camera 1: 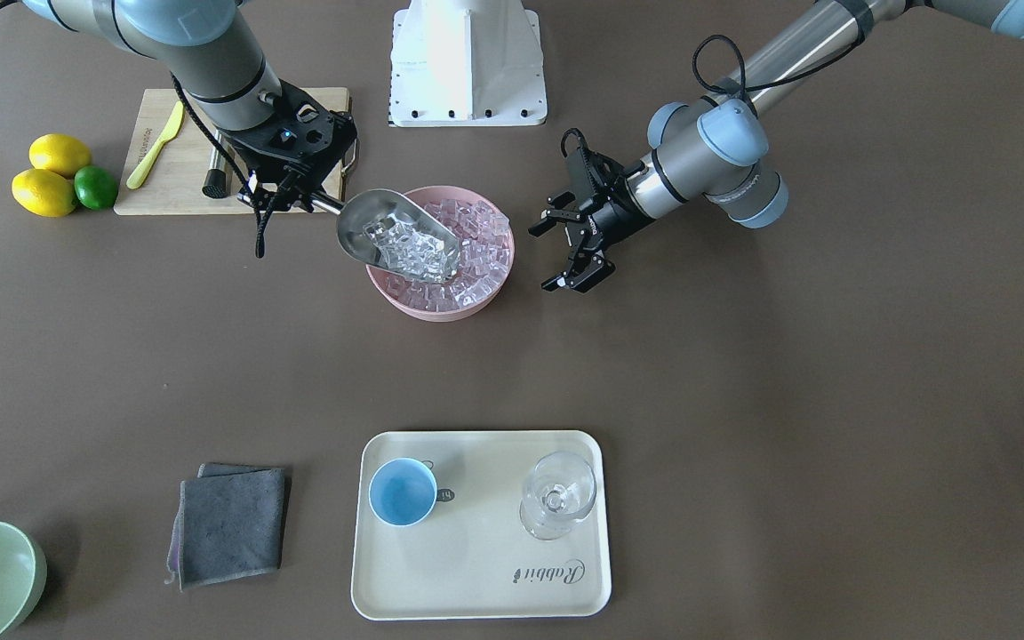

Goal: Put ice in cup with scoop
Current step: 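Lift the ice-filled scoop out of the bowl toward the blue cup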

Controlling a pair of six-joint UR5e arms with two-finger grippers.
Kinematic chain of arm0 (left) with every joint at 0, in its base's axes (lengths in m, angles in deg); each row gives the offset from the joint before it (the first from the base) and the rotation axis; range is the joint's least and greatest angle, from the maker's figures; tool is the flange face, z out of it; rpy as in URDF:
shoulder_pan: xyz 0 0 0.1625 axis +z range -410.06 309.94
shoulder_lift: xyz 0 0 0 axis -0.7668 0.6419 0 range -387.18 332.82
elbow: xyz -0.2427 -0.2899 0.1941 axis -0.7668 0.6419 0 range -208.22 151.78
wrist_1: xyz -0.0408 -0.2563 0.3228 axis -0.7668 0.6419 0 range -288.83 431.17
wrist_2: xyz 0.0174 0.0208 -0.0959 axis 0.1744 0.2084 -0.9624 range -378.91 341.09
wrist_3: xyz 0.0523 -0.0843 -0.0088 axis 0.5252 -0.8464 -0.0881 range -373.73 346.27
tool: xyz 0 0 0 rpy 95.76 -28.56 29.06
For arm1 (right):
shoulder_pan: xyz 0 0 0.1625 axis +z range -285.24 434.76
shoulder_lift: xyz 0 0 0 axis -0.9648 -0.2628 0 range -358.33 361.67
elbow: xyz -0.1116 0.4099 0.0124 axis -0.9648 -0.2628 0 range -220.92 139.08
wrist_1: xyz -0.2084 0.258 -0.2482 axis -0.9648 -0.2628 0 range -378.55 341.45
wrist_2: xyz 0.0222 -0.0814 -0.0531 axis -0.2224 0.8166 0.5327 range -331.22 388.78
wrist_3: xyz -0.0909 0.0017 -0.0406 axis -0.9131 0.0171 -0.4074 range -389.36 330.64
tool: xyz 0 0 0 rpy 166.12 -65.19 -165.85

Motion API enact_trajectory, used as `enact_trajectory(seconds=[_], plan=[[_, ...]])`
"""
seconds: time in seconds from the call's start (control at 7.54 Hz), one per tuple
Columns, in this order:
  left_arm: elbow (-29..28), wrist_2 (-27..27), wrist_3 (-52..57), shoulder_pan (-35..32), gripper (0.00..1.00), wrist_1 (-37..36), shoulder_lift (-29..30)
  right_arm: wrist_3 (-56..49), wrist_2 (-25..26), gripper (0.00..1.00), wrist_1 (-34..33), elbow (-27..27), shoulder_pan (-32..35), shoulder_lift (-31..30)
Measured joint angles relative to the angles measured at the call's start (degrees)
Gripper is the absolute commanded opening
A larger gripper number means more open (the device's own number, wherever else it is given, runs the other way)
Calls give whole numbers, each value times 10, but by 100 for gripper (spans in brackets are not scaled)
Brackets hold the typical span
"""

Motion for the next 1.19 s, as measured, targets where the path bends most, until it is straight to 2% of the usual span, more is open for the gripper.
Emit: enact_trajectory(seconds=[0.66,0.93,1.19], plan=[[1,20,0,0,98,1,0,246,24,0,-10,-15,55,1],[1,23,0,1,98,1,0,306,-13,0,-20,-33,62,18],[1,23,0,2,98,2,0,316,-76,0,-16,-59,85,23]])
